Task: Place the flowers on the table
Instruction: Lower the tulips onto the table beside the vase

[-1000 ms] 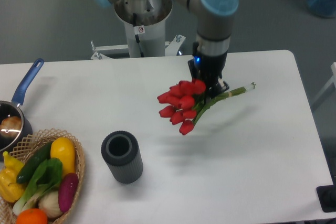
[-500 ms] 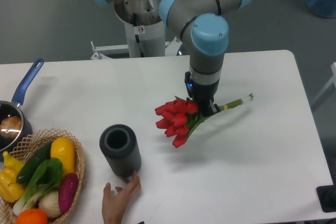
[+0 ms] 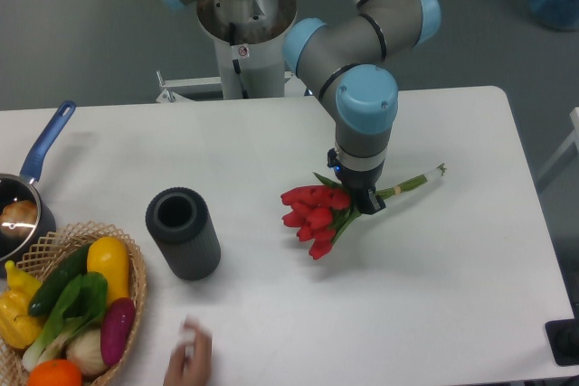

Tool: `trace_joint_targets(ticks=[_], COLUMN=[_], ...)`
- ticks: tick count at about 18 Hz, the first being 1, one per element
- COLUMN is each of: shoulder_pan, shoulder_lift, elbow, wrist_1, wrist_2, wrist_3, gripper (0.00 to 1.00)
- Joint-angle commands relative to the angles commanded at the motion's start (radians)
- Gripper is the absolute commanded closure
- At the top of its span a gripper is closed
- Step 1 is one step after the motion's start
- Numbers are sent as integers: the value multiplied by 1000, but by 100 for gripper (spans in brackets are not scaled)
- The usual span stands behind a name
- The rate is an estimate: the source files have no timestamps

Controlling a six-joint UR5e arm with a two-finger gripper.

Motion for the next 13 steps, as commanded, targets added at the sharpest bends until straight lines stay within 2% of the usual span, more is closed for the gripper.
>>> trace_joint_targets(ticks=[11,12,13], shoulder_pan=[-40,-40,-40], shoulder_lift=[-15,-17,-17], elbow=[-8,-8,-6], wrist_1=[0,0,0], wrist_2=[3,3,3], wrist_3=[-20,-18,-17], gripper=[66,60,50])
